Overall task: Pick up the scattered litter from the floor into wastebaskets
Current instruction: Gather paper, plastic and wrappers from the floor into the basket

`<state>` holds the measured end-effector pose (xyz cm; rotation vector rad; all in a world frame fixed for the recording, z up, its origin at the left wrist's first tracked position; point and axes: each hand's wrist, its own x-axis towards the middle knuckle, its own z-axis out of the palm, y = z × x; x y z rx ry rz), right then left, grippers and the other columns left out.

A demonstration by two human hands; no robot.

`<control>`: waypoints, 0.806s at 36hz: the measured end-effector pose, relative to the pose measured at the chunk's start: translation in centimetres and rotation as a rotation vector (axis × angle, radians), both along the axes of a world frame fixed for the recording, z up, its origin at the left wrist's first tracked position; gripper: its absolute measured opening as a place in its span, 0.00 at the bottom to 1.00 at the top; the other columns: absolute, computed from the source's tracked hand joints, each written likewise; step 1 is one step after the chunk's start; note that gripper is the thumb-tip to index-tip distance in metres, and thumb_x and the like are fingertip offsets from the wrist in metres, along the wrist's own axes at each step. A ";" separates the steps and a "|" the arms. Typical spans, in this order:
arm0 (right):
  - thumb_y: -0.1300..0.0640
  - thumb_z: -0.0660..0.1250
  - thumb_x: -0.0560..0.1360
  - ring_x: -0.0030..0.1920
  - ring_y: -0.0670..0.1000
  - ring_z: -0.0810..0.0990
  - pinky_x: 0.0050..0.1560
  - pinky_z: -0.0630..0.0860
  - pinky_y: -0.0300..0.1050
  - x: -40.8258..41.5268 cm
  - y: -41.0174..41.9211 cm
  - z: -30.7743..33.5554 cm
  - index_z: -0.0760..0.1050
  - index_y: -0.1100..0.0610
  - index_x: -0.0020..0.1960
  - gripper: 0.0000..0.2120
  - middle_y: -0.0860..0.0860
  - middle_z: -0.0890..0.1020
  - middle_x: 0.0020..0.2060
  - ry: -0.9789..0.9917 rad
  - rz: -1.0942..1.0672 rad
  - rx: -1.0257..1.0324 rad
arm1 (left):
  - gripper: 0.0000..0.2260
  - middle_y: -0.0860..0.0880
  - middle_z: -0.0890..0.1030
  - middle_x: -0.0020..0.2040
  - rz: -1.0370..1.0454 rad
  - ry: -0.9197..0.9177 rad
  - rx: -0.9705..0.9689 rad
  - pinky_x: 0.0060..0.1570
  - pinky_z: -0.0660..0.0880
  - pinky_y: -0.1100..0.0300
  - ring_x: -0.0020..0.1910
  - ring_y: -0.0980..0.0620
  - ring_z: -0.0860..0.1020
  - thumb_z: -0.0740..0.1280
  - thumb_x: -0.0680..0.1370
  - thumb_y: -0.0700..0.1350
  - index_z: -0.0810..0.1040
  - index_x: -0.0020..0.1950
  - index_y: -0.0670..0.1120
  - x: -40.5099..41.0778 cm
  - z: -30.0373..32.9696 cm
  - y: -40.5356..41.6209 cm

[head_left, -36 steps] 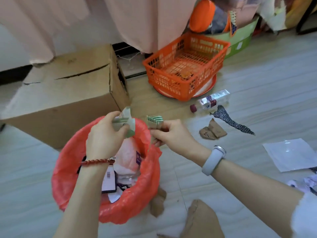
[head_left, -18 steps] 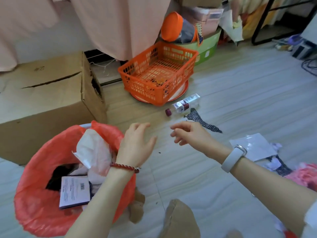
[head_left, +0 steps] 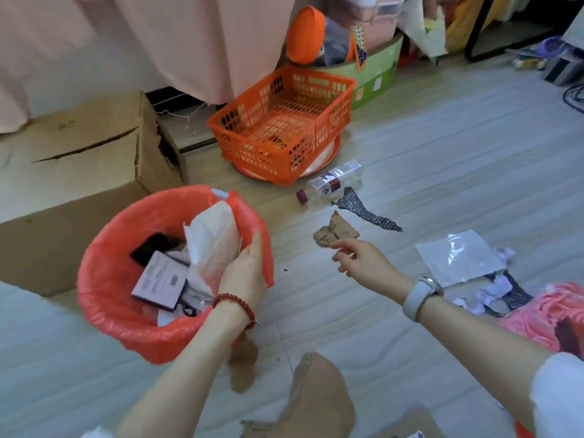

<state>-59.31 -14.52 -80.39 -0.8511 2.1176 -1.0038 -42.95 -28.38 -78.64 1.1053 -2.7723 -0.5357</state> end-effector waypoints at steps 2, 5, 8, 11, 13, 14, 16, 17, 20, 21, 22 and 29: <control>0.61 0.58 0.77 0.45 0.49 0.77 0.48 0.71 0.41 -0.3 0.7 0.2 0.71 0.54 0.65 0.16 0.48 0.77 0.53 0.145 0.062 -0.014 | 0.34 0.42 0.78 0.52 -0.110 0.027 -0.036 0.46 0.74 0.52 0.48 0.41 0.79 0.58 0.72 0.31 0.50 0.75 0.44 -0.7 0.0 0.5; 0.63 0.59 0.77 0.58 0.51 0.74 0.53 0.73 0.46 -1.1 2.0 0.1 0.62 0.51 0.71 0.24 0.48 0.69 0.65 0.389 0.127 -0.059 | 0.30 0.42 0.77 0.59 -0.304 -0.020 -0.098 0.48 0.73 0.53 0.52 0.42 0.78 0.58 0.75 0.36 0.50 0.75 0.44 -2.1 -0.1 0.9; 0.64 0.60 0.75 0.70 0.54 0.64 0.61 0.72 0.51 -2.3 3.0 0.1 0.56 0.49 0.74 0.30 0.50 0.59 0.73 0.585 0.149 -0.103 | 0.24 0.41 0.82 0.51 -0.492 0.140 -0.144 0.39 0.79 0.53 0.44 0.42 0.82 0.54 0.72 0.41 0.67 0.69 0.41 -3.4 0.3 2.2; 0.66 0.64 0.73 0.71 0.57 0.63 0.60 0.72 0.52 -3.5 3.8 0.2 0.58 0.49 0.74 0.33 0.54 0.58 0.74 0.770 0.194 -0.080 | 0.23 0.44 0.84 0.42 -0.620 0.224 -0.187 0.27 0.75 0.60 0.35 0.45 0.82 0.54 0.69 0.42 0.77 0.60 0.40 -4.4 0.3 3.4; 0.65 0.68 0.70 0.67 0.62 0.69 0.58 0.75 0.56 -4.1 4.2 0.0 0.66 0.52 0.68 0.29 0.59 0.66 0.70 0.861 0.225 -0.091 | 0.22 0.48 0.85 0.42 -0.674 0.225 -0.231 0.26 0.74 0.63 0.35 0.48 0.82 0.55 0.68 0.42 0.77 0.59 0.45 -5.0 0.3 3.7; 0.63 0.68 0.69 0.65 0.64 0.71 0.55 0.77 0.58 -4.3 4.3 -0.2 0.69 0.53 0.64 0.25 0.60 0.70 0.67 0.890 0.224 -0.086 | 0.21 0.51 0.85 0.41 -0.690 0.222 -0.256 0.23 0.72 0.65 0.34 0.50 0.82 0.54 0.68 0.43 0.77 0.58 0.47 -5.2 0.3 3.6; 0.57 0.62 0.70 0.60 0.67 0.74 0.50 0.79 0.58 -4.6 4.5 -0.3 0.70 0.51 0.58 0.16 0.60 0.76 0.61 0.963 0.200 -0.063 | 0.20 0.55 0.84 0.39 -0.690 0.204 -0.311 0.19 0.68 0.67 0.31 0.54 0.81 0.54 0.67 0.44 0.75 0.56 0.52 -5.7 0.5 3.3; 0.54 0.59 0.71 0.57 0.68 0.75 0.48 0.79 0.58 -4.6 4.5 -0.2 0.70 0.50 0.55 0.13 0.60 0.78 0.57 0.993 0.183 -0.058 | 0.20 0.56 0.84 0.38 -0.680 0.196 -0.339 0.19 0.68 0.68 0.31 0.55 0.81 0.54 0.67 0.44 0.74 0.55 0.53 -5.9 0.5 3.0; 0.53 0.58 0.70 0.51 0.64 0.76 0.52 0.75 0.61 -4.3 4.3 -0.1 0.73 0.50 0.50 0.10 0.56 0.80 0.48 1.118 0.082 -0.058 | 0.20 0.55 0.83 0.37 -0.662 0.145 -0.343 0.28 0.74 0.63 0.33 0.54 0.82 0.53 0.66 0.43 0.80 0.50 0.50 -6.4 0.5 2.3; 0.53 0.58 0.70 0.51 0.62 0.76 0.57 0.72 0.61 -4.1 4.1 -0.1 0.75 0.50 0.48 0.10 0.55 0.80 0.46 1.168 0.046 -0.047 | 0.20 0.54 0.83 0.37 -0.644 0.127 -0.357 0.32 0.75 0.60 0.34 0.54 0.82 0.53 0.66 0.42 0.80 0.49 0.50 -6.5 0.4 2.0; 0.52 0.58 0.70 0.51 0.60 0.77 0.60 0.67 0.61 -3.8 3.9 -0.1 0.77 0.50 0.46 0.10 0.54 0.80 0.44 1.210 0.019 -0.028 | 0.20 0.54 0.83 0.37 -0.616 0.100 -0.375 0.37 0.75 0.58 0.35 0.53 0.81 0.53 0.65 0.41 0.81 0.48 0.50 -6.7 0.3 1.8; 0.56 0.62 0.70 0.54 0.55 0.76 0.58 0.66 0.49 -4.0 5.0 -0.2 0.76 0.52 0.54 0.13 0.53 0.79 0.47 1.169 0.022 -0.194 | 0.27 0.47 0.80 0.53 -0.562 0.062 -0.348 0.55 0.70 0.40 0.51 0.43 0.79 0.64 0.60 0.40 0.73 0.59 0.50 -7.8 0.5 3.3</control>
